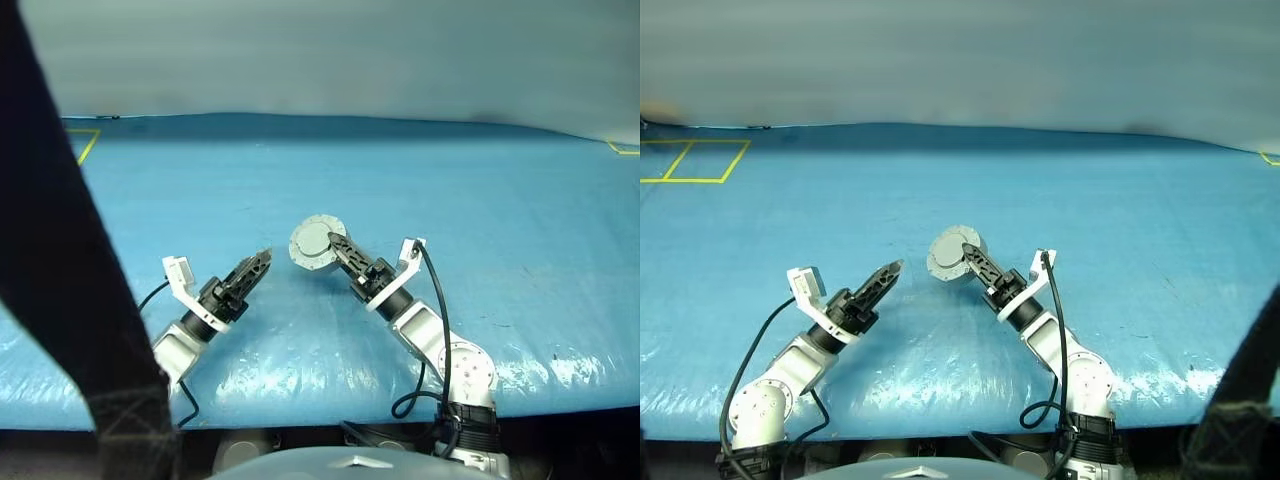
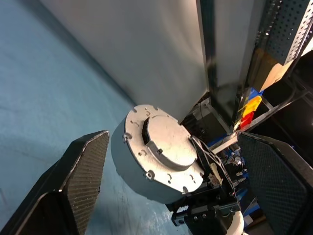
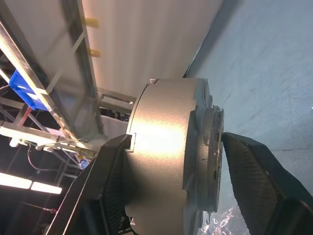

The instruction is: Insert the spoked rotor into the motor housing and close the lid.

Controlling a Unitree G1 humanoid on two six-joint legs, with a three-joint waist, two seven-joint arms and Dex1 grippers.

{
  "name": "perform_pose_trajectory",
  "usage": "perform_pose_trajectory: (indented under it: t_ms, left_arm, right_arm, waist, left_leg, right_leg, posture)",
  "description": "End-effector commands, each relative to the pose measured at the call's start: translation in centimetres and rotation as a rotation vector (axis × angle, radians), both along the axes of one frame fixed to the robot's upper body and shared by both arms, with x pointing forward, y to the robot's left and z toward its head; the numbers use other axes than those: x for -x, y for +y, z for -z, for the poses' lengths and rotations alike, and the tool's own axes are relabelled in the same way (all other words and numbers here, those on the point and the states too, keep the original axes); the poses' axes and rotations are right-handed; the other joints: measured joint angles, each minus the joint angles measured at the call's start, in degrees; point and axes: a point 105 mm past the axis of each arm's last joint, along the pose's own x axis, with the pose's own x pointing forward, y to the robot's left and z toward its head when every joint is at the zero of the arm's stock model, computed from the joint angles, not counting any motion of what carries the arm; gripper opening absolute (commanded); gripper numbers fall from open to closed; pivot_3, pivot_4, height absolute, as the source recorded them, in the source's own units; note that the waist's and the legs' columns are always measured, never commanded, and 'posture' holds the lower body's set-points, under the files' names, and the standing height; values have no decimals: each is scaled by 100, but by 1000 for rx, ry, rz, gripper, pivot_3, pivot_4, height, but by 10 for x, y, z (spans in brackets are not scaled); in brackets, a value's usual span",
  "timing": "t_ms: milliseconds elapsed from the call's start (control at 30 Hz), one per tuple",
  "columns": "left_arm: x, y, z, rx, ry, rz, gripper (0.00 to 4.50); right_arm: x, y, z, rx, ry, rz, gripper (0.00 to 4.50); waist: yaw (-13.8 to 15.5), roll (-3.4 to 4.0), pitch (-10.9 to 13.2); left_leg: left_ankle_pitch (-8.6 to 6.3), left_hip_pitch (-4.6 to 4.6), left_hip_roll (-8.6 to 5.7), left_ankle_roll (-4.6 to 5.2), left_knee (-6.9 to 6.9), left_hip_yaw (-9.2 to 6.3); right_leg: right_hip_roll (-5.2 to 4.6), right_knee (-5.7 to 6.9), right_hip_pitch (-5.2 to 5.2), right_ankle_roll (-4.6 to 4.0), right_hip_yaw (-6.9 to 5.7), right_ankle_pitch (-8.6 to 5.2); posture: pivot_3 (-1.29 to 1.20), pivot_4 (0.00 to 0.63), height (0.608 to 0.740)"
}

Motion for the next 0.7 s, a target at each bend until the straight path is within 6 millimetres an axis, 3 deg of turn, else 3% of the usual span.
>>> perform_pose_trajectory:
  t_ms: [33,167,333,700]
  left_arm:
    - [4,-8,1,62,38,51,4490]
    - [1,-10,-9,135,15,42,4490]
    - [5,-27,-29,158,-62,109,4490]
    - [-1,-39,-37,273,-61,134,4490]
  right_arm:
    - [5,11,-37,-109,-125,-68,2688]
    - [9,11,-49,-197,-143,-115,2688]
    - [13,15,-48,-214,-118,-154,2688]
    - [18,22,-46,-207,-113,-203,2688]
  waist:
    - [-1,0,0]
    - [3,-1,0]
    - [2,-1,0]
    - [12,-2,0]
  left_leg:
    - [0,0,1,0,0,0]
    - [-1,0,0,2,1,2]
    - [-2,0,-1,3,1,3]
    - [-3,-1,-2,5,2,5]
  right_leg:
    - [1,0,0,0,-1,0]
    - [1,-1,0,2,-3,1]
    - [2,-2,0,2,-2,2]
    - [4,-2,0,2,1,3]
  posture:
    - [0,150,740]
    - [0,150,740]
    - [0,150,740]
    - [0,150,740]
